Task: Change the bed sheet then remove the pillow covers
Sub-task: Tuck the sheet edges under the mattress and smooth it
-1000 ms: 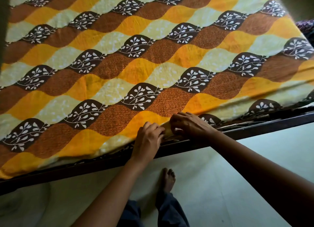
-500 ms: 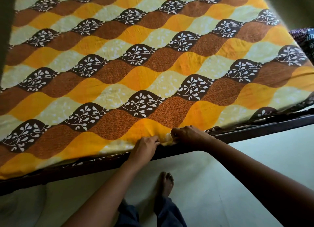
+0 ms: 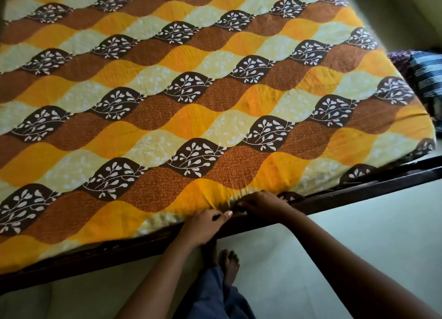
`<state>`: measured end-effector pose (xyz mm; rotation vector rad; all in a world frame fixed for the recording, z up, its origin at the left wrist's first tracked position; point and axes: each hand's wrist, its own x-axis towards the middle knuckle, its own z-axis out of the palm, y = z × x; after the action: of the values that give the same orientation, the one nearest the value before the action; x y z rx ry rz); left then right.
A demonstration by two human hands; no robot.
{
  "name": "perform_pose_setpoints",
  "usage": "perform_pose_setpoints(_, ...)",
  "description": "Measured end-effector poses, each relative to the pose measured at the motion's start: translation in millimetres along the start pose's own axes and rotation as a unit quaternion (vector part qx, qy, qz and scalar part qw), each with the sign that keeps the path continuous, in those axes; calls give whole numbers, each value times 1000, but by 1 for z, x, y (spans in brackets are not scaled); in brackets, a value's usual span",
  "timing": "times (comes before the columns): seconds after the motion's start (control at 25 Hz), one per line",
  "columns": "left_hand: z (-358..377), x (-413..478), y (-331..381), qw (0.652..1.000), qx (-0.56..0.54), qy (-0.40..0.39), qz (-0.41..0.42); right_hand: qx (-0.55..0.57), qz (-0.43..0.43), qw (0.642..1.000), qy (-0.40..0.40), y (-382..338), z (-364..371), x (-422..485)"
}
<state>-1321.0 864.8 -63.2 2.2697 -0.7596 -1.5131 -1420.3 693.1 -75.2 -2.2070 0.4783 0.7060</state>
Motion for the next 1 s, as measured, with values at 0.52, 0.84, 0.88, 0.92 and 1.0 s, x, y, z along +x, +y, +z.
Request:
perform_pose_setpoints(0.52, 41, 41, 126, 982, 41, 55, 177, 65, 62, 918, 387, 105, -68, -115)
perform_pose_setpoints(0.84, 119, 90, 239, 974, 75, 95, 189, -217, -125, 945, 211, 246, -156, -138)
perform_pose_setpoints(0.88, 128, 97, 247, 972, 81, 111, 191, -267, -170, 930, 189, 256, -164, -134)
perform_pose_setpoints(0.92, 136, 103, 253, 968, 91, 131, 195, -311, -213, 910, 175, 264, -172, -129)
perform_pose_setpoints(1.0, 148, 112, 262, 959, 102, 174, 200, -357, -280, 875, 168, 274, -184, -121)
